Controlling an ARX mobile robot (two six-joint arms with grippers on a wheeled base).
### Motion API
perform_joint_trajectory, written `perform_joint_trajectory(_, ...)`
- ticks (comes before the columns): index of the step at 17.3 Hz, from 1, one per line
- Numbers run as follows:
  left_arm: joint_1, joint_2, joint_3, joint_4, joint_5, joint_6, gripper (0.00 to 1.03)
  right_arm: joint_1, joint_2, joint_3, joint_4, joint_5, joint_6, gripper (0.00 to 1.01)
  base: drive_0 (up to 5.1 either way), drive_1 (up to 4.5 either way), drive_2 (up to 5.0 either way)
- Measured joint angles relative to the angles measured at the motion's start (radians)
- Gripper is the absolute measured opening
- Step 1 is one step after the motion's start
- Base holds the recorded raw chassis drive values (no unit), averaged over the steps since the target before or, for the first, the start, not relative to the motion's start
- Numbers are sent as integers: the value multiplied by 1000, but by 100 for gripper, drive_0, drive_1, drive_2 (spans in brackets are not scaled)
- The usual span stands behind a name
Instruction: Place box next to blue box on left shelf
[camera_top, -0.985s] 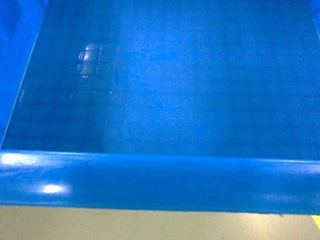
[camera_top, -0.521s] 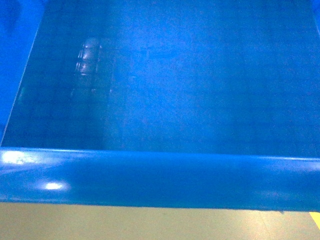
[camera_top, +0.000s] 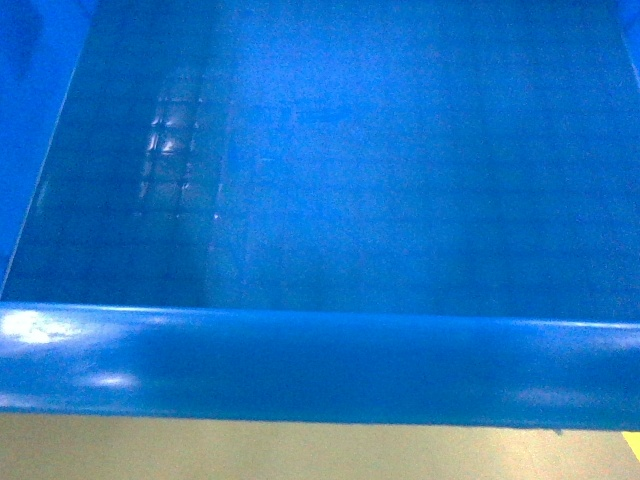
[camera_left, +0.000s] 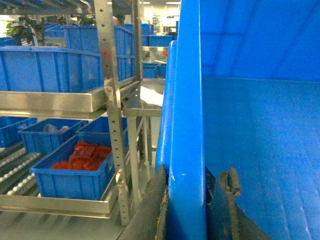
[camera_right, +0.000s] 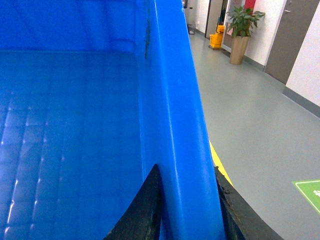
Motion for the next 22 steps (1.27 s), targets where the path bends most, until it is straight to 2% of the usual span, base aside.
perform_joint_trajectory(15,-1,3,0,3,2,-3,11,0,-1,0,2,3,-1,20,4,419,-411)
perform_joint_trajectory(22,-1,3,0,2,0,-1,11,0,0,0,-1,3,-1,20,-481,264,264)
